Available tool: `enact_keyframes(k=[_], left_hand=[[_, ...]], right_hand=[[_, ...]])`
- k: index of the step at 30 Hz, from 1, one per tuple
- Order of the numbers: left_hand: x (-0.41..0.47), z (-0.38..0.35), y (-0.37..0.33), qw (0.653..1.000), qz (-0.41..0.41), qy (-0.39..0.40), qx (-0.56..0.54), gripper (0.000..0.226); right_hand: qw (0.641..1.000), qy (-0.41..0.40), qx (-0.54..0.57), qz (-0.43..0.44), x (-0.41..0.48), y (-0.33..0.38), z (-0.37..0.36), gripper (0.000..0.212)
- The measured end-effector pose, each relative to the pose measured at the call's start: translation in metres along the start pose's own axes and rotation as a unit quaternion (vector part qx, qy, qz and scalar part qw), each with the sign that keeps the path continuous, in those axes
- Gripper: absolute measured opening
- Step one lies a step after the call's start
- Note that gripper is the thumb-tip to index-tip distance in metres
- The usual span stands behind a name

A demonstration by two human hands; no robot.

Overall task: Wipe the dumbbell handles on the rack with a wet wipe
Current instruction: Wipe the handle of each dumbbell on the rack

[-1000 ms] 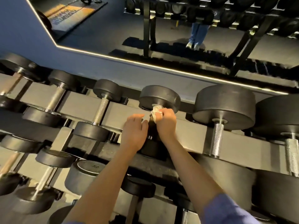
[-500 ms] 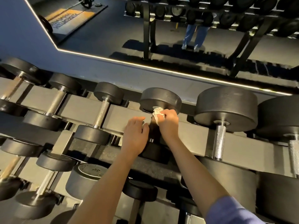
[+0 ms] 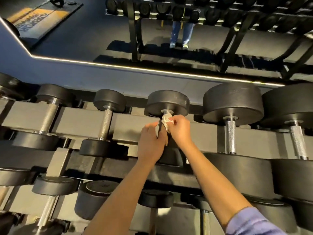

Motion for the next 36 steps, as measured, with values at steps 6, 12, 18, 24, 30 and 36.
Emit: enact_keyframes(k=[6, 12, 18, 24, 30, 36], left_hand=[[0.015, -0.010, 0.001, 0.997, -0.067, 0.031, -0.024, 0.040], [0.032, -0.007, -0.012, 0.990, -0.116, 0.064, -0.058, 0.016], [0.080, 0.008, 0.007, 0.992, 0.042, 0.039, -0.115, 0.020], [0.085, -0.027, -0.006, 0.992, -0.057, 0.092, -0.070, 0.016], [0.085, -0.041, 0.000, 0.988, -0.088, 0.129, 0.015, 0.025], [0.083, -0.031, -0.012, 0.992, -0.093, 0.085, -0.019, 0.019]], right_hand=[[0.997, 0.058, 0.057, 0.000, -0.033, 0.008, 0.005, 0.013], [0.983, -0.034, 0.168, -0.061, -0.042, 0.013, 0.004, 0.019], [0.993, -0.096, 0.026, -0.066, -0.066, 0.026, 0.010, 0.028], [0.988, -0.137, -0.009, -0.074, -0.068, 0.024, 0.017, 0.026], [0.985, -0.153, -0.019, -0.073, -0.070, 0.024, 0.019, 0.022], [0.984, -0.163, -0.015, -0.075, -0.071, 0.024, 0.021, 0.023]])
Point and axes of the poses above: each hand's wrist, its own x-axis towards the middle knuckle, its own z-axis out of the back of the hand, y = z × x, the point moved 10 cm from there along x, towards the middle knuckle, and after that the axes turned 14 degrees about z, right-handed, at the moved point
